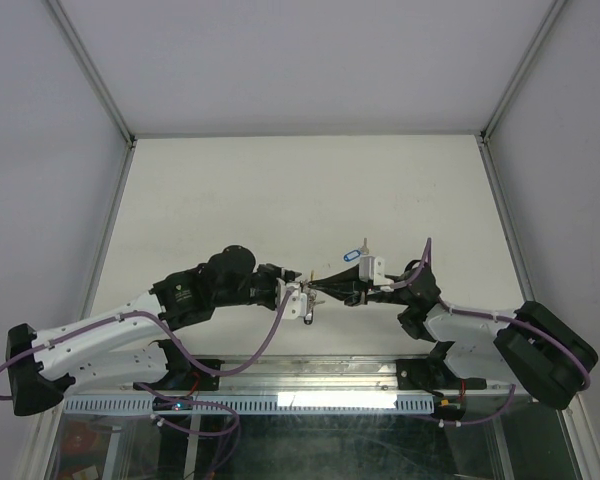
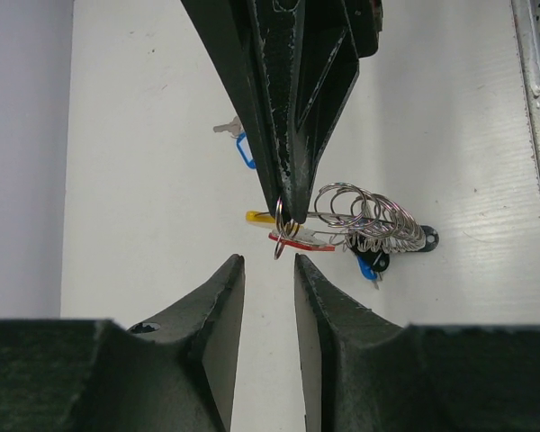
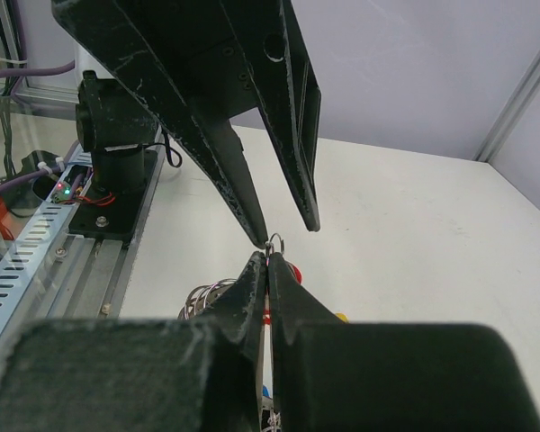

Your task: Put the keys on the keyring

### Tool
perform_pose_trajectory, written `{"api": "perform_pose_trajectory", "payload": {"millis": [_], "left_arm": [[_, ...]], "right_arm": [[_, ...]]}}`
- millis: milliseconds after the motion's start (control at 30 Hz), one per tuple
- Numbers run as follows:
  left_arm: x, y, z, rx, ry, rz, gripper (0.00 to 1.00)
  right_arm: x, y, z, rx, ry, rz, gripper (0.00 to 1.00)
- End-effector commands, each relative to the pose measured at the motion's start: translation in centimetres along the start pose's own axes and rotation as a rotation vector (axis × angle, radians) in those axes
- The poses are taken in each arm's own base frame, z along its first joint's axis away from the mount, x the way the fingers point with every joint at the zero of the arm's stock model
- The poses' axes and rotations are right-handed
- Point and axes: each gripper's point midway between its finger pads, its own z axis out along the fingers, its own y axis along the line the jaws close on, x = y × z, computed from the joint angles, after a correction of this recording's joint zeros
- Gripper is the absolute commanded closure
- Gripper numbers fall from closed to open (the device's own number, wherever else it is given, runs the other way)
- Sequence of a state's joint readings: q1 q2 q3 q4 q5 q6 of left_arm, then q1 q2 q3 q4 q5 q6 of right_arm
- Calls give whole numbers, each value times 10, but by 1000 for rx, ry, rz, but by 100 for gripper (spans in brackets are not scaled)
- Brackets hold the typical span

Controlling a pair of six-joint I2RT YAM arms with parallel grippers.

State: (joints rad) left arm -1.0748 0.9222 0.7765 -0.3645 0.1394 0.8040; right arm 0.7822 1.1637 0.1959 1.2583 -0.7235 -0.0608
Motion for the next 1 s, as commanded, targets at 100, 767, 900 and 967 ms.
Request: {"api": "perform_pose_trajectory", "payload": {"millis": [100, 767, 900, 967], "left_arm": [[-26, 3, 3, 14, -102, 31, 75], [-23, 4, 4, 23, -84, 45, 93], [-24, 2, 5, 31, -88, 43, 99], [-24, 2, 5, 34, -87, 43, 100]], "right_arm": [[-17, -2, 0, -3, -48, -64, 100], [-18, -1, 1, -9, -48, -66, 100], [-18, -2, 0, -5, -47, -66, 100], [-18, -2, 0, -3, -48, -67, 100]]}}
